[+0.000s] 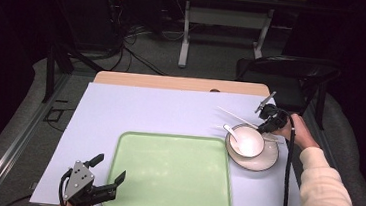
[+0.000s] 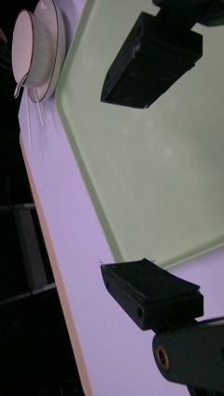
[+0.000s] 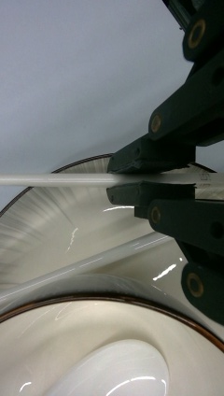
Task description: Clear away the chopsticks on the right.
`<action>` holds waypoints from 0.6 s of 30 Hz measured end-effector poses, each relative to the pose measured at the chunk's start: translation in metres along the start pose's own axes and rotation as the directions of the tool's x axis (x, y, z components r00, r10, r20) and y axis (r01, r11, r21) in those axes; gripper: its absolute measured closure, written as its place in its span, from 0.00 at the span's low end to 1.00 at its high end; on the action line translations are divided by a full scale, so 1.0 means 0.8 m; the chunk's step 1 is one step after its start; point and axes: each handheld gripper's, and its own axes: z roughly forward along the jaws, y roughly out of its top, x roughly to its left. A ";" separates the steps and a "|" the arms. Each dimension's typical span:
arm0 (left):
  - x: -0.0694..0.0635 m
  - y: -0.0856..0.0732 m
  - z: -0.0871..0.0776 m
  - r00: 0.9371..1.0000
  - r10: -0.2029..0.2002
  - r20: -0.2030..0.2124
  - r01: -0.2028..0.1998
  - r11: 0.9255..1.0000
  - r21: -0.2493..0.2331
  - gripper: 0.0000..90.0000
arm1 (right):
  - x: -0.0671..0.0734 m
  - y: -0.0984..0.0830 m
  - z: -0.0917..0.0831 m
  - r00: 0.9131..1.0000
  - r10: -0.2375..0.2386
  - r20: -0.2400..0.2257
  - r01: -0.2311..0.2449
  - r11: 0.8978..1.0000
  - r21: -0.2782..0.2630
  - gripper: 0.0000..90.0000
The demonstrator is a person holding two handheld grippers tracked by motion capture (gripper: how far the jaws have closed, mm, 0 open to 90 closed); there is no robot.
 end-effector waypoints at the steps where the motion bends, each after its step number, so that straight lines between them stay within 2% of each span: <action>1: 0.000 0.000 0.000 1.000 0.000 0.000 0.000 1.000 0.000 0.17 | 0.000 0.000 -0.001 1.000 -0.002 0.003 0.002 1.000 -0.002 0.93; 4: 0.000 0.000 0.000 1.000 0.000 -0.001 0.000 1.000 -0.003 0.17 | 0.002 0.000 -0.007 1.000 0.007 0.015 -0.007 1.000 -0.018 0.93; 5: 0.000 0.000 0.000 1.000 0.001 -0.001 -0.001 1.000 -0.001 0.17 | 0.001 0.000 -0.009 1.000 -0.005 0.023 0.006 1.000 -0.026 0.93; 9: -0.001 0.000 0.000 1.000 -0.001 -0.001 0.001 1.000 -0.001 0.17 | 0.005 0.000 -0.019 0.999 0.011 0.041 -0.009 0.999 -0.040 0.93; 10: -0.001 0.000 0.000 1.000 -0.001 -0.002 0.001 1.000 -0.001 0.17 | 0.007 0.000 -0.023 0.999 0.027 0.047 -0.025 0.999 -0.046 0.93; 11: 0.000 0.000 0.000 1.000 0.001 -0.001 -0.001 1.000 0.002 0.17 | 0.007 0.001 -0.026 0.999 0.017 0.052 -0.014 0.998 -0.055 0.93; 12: -0.001 0.000 0.000 1.000 0.001 0.000 -0.001 1.000 0.002 0.17 | 0.010 0.001 -0.030 0.998 0.035 0.055 -0.032 0.998 -0.058 0.93; 13: -0.001 0.000 0.000 1.000 -0.001 0.002 0.001 1.000 0.000 0.17 | 0.010 0.001 -0.034 0.997 0.024 0.066 -0.020 0.997 -0.070 0.93; 17: 0.000 0.000 0.000 1.000 0.001 -0.001 -0.001 1.000 0.002 0.17 | 0.014 0.004 -0.051 0.995 0.034 0.092 -0.025 0.996 -0.088 0.93; 18: 0.000 0.000 0.000 1.000 0.001 0.001 -0.001 1.000 0.002 0.17 | 0.018 0.004 -0.055 0.993 0.063 0.097 -0.054 0.995 -0.089 0.93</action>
